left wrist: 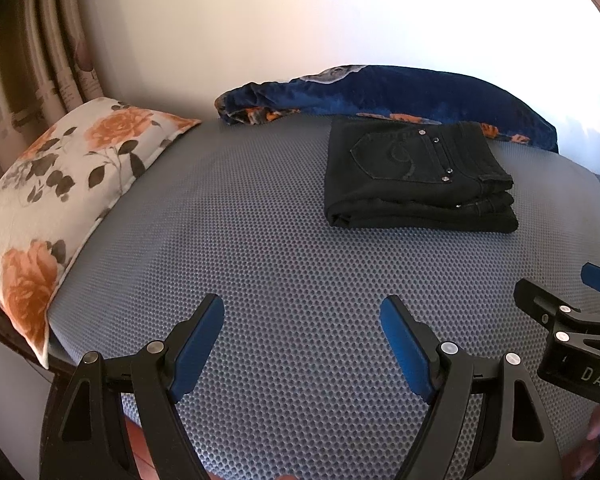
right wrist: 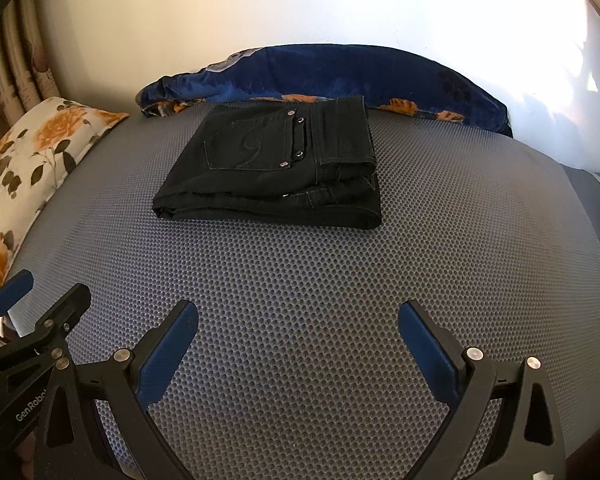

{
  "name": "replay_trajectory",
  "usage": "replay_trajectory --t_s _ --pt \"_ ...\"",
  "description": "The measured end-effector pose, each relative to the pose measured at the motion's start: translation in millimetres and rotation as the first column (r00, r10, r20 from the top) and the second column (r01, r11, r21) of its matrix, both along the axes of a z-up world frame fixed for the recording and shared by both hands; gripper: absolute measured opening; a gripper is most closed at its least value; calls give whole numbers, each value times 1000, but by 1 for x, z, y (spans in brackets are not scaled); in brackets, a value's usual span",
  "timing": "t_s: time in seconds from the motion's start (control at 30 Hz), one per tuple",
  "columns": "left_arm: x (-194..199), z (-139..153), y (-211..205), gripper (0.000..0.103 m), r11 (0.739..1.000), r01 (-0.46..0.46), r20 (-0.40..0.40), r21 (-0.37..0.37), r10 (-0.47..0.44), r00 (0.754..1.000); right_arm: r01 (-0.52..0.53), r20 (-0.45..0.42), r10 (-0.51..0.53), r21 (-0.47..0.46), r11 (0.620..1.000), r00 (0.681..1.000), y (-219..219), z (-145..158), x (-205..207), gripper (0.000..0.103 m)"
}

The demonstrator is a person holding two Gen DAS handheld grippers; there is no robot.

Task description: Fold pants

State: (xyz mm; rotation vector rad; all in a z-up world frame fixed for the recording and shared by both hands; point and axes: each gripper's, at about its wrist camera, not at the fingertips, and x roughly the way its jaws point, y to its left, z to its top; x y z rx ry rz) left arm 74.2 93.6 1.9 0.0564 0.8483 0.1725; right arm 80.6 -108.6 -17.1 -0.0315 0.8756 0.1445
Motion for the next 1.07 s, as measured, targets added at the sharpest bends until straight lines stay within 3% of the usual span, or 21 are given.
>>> replay_trajectory --t_s 1.07 --pt "3 -5 1 81 1000 13 -20 -22 -14 1000 11 -18 -11 4 1000 1000 -1 -5 2 99"
